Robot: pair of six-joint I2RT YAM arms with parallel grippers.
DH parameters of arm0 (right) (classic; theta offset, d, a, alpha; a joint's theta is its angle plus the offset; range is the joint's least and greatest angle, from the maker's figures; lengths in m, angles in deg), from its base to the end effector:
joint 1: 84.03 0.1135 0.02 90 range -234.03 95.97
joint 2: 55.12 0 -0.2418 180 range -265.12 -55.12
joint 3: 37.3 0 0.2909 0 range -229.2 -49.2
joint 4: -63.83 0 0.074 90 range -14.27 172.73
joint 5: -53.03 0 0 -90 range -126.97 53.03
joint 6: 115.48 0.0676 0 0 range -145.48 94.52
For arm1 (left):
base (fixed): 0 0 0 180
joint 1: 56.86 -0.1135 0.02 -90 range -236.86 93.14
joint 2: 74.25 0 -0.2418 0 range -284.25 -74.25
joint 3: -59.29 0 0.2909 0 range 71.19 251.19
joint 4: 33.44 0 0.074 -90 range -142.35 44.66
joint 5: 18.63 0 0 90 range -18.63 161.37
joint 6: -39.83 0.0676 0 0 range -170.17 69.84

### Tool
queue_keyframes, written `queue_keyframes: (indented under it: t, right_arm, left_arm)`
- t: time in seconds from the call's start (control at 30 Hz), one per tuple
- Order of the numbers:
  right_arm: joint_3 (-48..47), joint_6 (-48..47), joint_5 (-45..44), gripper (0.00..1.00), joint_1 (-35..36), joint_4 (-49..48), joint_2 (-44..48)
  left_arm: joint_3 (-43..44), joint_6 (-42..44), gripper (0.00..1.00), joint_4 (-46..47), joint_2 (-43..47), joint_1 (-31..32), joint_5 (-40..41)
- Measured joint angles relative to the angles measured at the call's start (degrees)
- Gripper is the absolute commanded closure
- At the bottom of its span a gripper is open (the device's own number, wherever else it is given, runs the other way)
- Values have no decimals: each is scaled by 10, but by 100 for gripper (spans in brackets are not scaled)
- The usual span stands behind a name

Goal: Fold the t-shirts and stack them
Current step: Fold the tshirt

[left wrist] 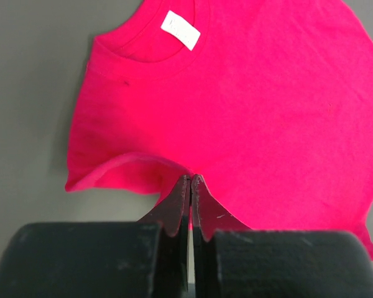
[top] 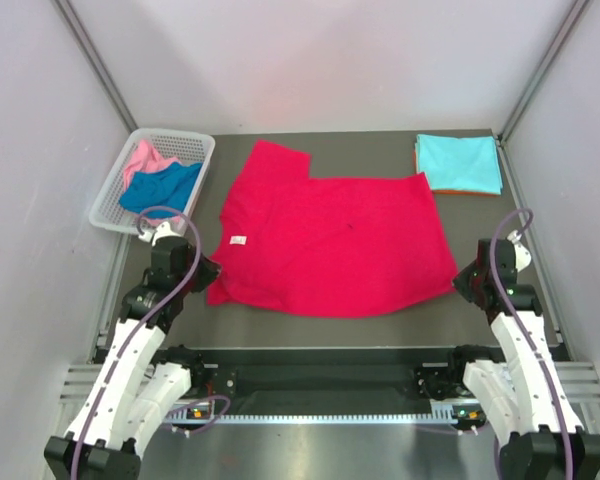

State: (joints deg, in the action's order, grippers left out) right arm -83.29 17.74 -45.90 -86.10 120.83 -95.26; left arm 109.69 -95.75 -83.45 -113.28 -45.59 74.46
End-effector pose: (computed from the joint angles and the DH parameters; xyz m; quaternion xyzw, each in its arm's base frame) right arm 0.2123 -0.0182 0.1894 0.3859 0.8578 0.0478 0.3362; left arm 0.2242 -0.0410 0.2348 -0.2769 0.8574 -0.1848 0.3925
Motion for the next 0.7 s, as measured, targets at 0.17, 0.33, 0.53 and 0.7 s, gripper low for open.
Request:
queue_keyframes:
  t: [0.17,0.33,0.53,0.7]
  right_arm:
    - [-1,0,-11,100,0,-40,-68]
    - [-13,-2,-22,100,0,-81,-136]
    - [-44,-6,-26,100,-1,-136,-209]
    - [-70,-14,-31,100,-4,-165,-271]
  left_arm:
    - [27,12,100,38,-74,0,9]
    - [73,43,100,112,-165,0,8]
    - [113,67,100,172,-262,0,11]
    - [128,76,100,197,-307,0,27]
